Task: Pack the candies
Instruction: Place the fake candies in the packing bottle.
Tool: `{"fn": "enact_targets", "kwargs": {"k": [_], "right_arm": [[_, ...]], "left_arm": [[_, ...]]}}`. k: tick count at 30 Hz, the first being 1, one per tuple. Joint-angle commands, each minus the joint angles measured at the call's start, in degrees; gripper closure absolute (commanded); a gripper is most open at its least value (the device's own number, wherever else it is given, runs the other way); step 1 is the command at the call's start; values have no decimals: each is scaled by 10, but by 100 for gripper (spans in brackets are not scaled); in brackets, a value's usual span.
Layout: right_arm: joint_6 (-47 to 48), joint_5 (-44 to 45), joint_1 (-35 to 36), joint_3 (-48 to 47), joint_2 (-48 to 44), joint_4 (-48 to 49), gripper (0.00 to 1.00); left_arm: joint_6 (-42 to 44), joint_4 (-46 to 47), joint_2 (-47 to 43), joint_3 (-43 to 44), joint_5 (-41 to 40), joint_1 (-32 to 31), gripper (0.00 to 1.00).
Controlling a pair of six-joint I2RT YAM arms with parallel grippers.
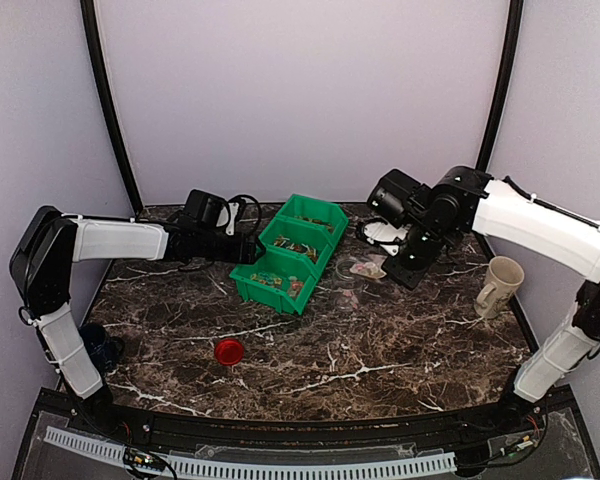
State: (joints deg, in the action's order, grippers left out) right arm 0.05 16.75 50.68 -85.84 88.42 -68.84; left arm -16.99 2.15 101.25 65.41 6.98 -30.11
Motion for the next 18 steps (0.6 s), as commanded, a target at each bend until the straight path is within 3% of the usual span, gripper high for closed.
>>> {"fn": "enact_targets", "kwargs": {"k": [1,18], "right_arm": [[-8,24,11,-34,6,-10,100],[-13,59,25,-50,25,-29,100]], "left_arm": [[-5,16,1,-5,10,3,22],[-10,20,3,-5,20,3,22]]}}
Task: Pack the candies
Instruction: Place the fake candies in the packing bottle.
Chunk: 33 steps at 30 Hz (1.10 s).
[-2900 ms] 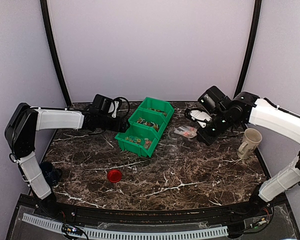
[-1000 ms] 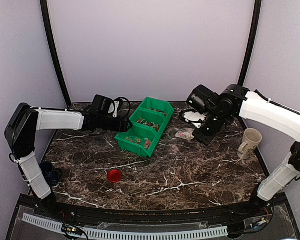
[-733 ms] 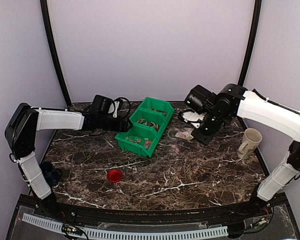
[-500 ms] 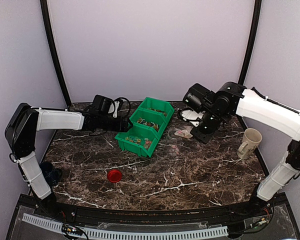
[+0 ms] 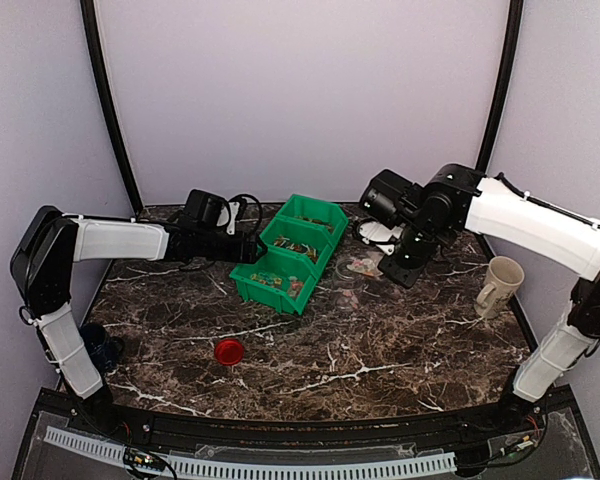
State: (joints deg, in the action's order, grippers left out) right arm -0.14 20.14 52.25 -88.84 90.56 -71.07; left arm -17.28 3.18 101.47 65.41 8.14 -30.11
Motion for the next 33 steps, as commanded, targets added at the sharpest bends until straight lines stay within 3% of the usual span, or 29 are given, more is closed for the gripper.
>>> {"fn": "enact_targets", "kwargs": {"k": [1,33], "right_arm": [[-11,27,11,-20,4,-7,100],[-8,93,34,-27,16,-23,100]], "left_arm": [[-7,9,1,-5,10,3,22],[-10,10,1,1,28,2,22]]}}
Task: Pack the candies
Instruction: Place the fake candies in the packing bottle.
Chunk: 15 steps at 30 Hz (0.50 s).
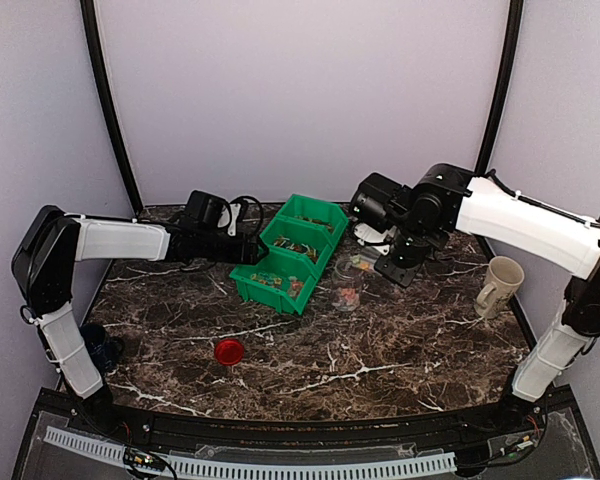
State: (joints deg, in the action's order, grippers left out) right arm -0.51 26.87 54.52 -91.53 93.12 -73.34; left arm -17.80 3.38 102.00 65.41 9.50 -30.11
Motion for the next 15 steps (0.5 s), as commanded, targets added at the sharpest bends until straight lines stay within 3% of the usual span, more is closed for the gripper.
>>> {"fn": "enact_targets", "kwargs": {"k": [1,15], "right_arm": [[-5,28,12,1,-11,-1,100],[-12,42,24,6,-32,7,100]], "left_arm": [[-4,8,-5,1,17,1,21],[8,2,0,20,33,-23,21]]}}
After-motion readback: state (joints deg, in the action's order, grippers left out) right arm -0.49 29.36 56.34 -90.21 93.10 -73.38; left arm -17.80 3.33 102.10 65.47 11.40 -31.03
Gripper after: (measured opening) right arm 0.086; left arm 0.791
